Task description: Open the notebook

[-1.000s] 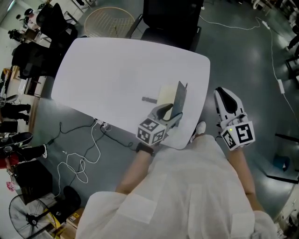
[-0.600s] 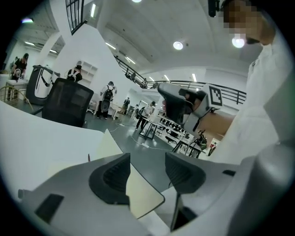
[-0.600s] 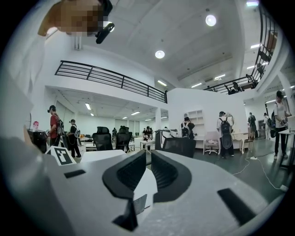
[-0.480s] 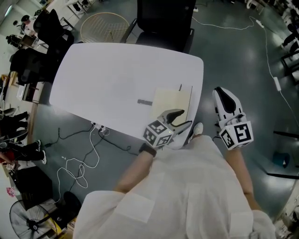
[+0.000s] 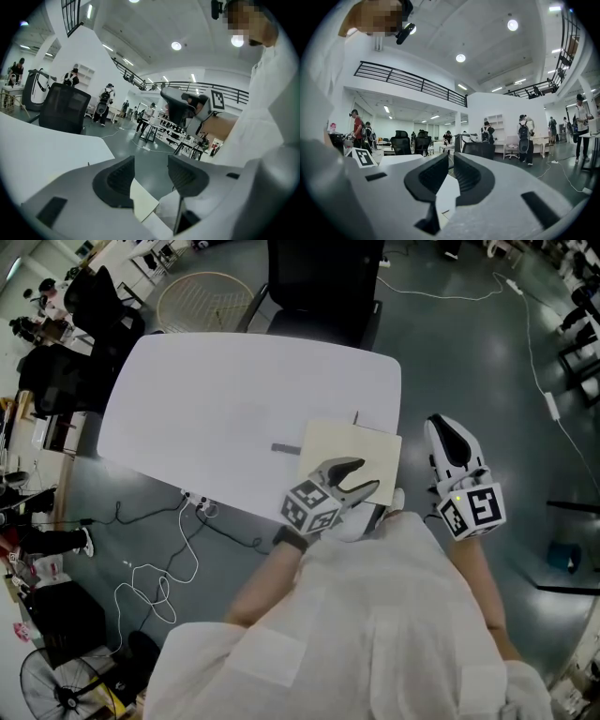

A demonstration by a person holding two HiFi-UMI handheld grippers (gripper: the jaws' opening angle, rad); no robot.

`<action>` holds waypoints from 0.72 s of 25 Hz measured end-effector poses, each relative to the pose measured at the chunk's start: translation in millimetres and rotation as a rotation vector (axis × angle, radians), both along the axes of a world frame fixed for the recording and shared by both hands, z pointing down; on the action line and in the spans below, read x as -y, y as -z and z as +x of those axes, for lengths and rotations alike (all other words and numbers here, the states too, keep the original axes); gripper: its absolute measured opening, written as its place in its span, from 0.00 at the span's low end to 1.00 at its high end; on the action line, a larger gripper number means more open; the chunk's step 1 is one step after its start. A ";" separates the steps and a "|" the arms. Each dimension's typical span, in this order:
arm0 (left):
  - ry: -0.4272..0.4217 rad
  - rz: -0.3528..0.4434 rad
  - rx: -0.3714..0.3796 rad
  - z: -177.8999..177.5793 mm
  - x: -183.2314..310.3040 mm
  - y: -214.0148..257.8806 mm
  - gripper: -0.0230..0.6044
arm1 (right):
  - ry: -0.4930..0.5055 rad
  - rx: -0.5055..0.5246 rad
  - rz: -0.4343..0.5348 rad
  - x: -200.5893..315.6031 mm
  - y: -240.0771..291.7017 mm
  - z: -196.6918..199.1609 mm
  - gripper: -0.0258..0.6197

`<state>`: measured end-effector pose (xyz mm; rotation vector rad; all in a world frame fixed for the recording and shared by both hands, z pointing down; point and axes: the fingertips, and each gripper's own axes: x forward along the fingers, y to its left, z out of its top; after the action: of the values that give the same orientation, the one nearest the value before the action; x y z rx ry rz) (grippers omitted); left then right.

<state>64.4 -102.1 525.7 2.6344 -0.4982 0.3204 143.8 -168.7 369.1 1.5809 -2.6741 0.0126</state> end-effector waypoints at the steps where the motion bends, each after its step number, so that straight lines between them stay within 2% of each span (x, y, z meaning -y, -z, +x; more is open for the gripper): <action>1: 0.002 0.001 0.002 -0.9 0.4 0.6 0.38 | 0.000 0.000 0.001 -0.2 0.7 -0.1 0.10; 9: 0.073 0.043 -0.034 -17.9 17.8 19.6 0.37 | 0.003 -0.003 -0.002 1.4 -1.3 -1.4 0.10; 13: 0.172 0.105 -0.073 -46.6 42.4 49.1 0.37 | -0.001 0.002 -0.001 4.4 1.1 1.1 0.10; 18: 0.321 0.217 -0.109 -99.6 70.2 89.8 0.37 | -0.005 0.013 0.008 6.7 -1.2 5.3 0.10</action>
<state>-35.2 -172.4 435.9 2.6977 -0.9498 0.0223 149.1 -175.4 370.3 1.5958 -2.6829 0.0122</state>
